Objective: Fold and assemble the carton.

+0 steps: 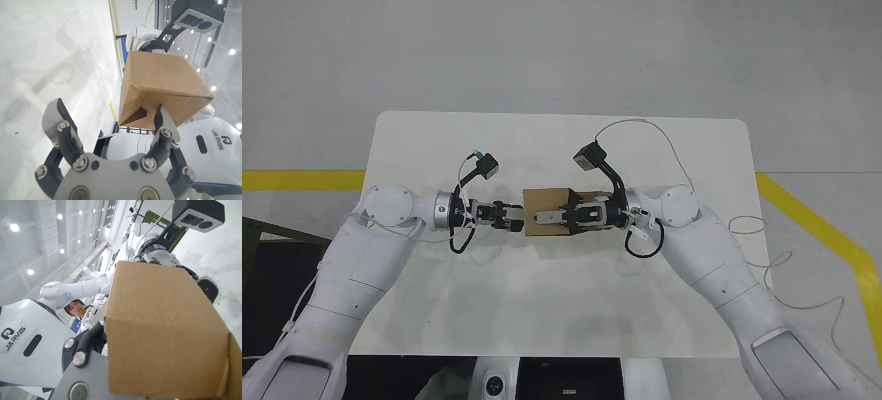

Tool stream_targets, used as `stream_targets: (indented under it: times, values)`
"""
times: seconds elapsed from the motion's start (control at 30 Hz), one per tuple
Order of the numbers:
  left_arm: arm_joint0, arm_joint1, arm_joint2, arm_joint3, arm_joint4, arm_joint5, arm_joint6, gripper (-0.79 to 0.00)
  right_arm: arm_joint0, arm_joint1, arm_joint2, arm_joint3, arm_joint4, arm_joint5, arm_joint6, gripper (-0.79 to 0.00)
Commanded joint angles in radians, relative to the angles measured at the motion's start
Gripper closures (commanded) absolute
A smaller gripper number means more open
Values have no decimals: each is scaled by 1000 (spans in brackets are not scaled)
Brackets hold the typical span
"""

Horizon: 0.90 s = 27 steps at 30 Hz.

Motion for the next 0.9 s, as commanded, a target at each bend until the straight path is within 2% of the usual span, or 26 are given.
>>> stream_targets:
  times: [0.0, 0.47, 0.87]
  values:
    - [-1, 0, 1, 1, -1, 0, -2, -785, 1, 0, -1, -1, 1, 1, 1, 0]
    - [-7, -2, 4, 11, -2, 1, -4, -785, 9, -3, -7, 18, 2, 3, 3, 0]
    - [-9, 10, -48, 46, 22, -22, 17, -785, 12, 2, 7, 109, -63, 65, -8, 0]
